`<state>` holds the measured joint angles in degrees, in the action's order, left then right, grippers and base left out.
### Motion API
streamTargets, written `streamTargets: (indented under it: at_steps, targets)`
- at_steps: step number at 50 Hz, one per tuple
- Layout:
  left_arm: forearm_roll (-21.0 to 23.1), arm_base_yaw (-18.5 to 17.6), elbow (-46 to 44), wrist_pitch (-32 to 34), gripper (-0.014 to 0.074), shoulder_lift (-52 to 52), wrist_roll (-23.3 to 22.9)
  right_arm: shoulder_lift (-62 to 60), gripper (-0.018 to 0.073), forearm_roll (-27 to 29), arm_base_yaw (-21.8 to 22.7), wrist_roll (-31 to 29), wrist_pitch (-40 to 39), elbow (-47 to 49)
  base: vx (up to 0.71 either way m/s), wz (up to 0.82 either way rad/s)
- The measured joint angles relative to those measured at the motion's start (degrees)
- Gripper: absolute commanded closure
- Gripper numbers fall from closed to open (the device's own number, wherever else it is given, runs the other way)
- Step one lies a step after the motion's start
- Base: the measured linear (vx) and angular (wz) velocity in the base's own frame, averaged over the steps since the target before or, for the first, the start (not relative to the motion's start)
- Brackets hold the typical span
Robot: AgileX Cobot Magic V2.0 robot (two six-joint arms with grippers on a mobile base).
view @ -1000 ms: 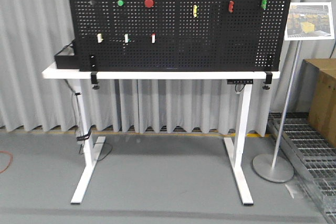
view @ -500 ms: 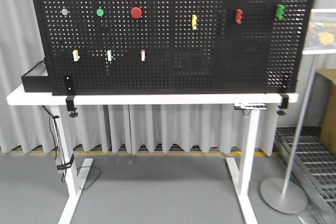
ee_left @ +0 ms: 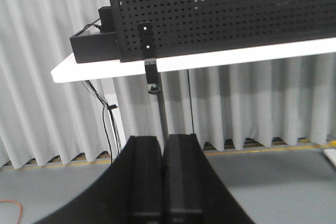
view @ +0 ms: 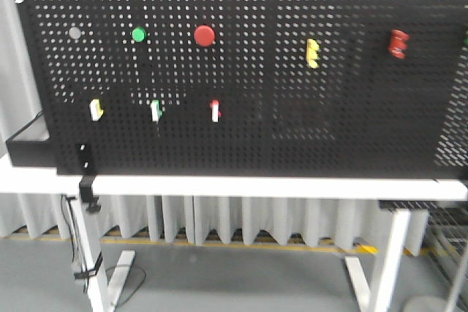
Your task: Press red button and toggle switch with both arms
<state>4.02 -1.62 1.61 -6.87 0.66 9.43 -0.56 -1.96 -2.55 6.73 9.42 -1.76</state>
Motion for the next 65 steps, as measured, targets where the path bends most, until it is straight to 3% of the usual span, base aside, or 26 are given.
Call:
streamTargets:
  at_steps: [34, 65]
  targets:
    - [0.0, 0.0, 0.0, 0.0, 0.0595, 0.0, 0.0, 0.0, 0.0562, 0.0, 0.0, 0.0, 0.0, 0.0, 0.36, 0.01]
    - [0.0, 0.0, 0.0, 0.0, 0.0595, 0.0, 0.0, 0.0, 0.0562, 0.0, 0.0, 0.0, 0.0, 0.0, 0.06, -0.01]
